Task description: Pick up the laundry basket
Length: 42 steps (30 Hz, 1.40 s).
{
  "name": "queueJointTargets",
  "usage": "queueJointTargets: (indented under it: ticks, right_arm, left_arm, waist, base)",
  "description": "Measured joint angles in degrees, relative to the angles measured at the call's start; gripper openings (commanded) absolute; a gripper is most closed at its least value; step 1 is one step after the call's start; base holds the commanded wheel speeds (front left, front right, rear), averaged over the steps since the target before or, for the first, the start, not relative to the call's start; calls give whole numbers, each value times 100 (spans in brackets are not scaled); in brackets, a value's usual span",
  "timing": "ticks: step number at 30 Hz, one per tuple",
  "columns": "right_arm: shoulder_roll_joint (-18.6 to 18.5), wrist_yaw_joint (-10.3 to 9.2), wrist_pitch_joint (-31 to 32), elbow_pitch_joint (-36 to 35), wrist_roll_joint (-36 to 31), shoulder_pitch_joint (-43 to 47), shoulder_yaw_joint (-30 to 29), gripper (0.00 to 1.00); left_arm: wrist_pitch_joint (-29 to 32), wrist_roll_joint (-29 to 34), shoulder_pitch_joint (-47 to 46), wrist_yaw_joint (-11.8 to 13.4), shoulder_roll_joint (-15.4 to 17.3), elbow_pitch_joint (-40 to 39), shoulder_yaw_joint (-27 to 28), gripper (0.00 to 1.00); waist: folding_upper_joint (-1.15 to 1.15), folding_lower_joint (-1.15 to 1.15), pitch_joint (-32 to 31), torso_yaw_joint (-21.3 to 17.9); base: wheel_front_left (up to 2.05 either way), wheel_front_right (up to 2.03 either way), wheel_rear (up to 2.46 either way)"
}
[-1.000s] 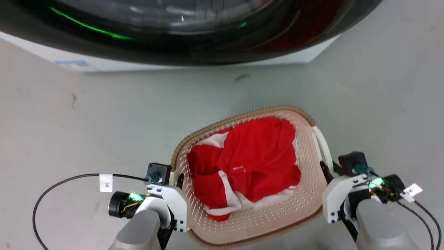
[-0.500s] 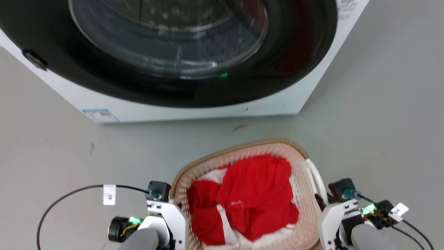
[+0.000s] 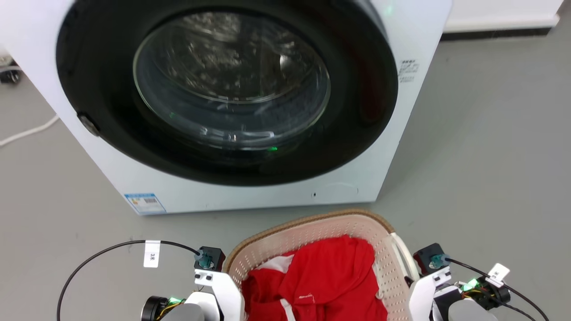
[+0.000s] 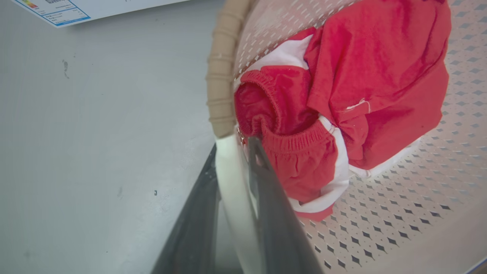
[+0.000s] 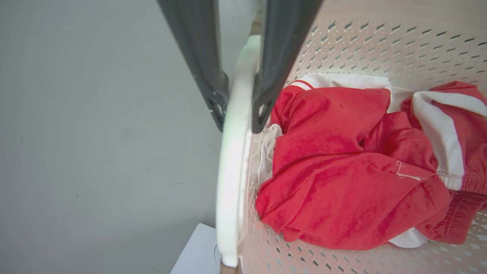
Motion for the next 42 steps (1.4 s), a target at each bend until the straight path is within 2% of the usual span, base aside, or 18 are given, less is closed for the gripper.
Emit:
queueJointTargets:
  ticks: [9,24,42]
  right_arm:
    - [5,0,563,7,343,136,442,0]
    - [9,-1,1321,0,1098,-161,1329,0]
    - [-143,0,1611,-1,2143,-270,2253,0]
  left_arm:
    - [554,-445,57,-1,178,-148,-375,0]
    - [1267,-1102,-250,-1,413,-281,-856,0]
    - [1415,-1661,-323,-13,522,-290,-1315,0]
  waist:
    - [0,0,-477,8]
    - [0,1,-663,-54]
    - [0,1,-667,-62]
  base:
    - [0,0,0]
    - [0,0,0]
    - [0,0,0]
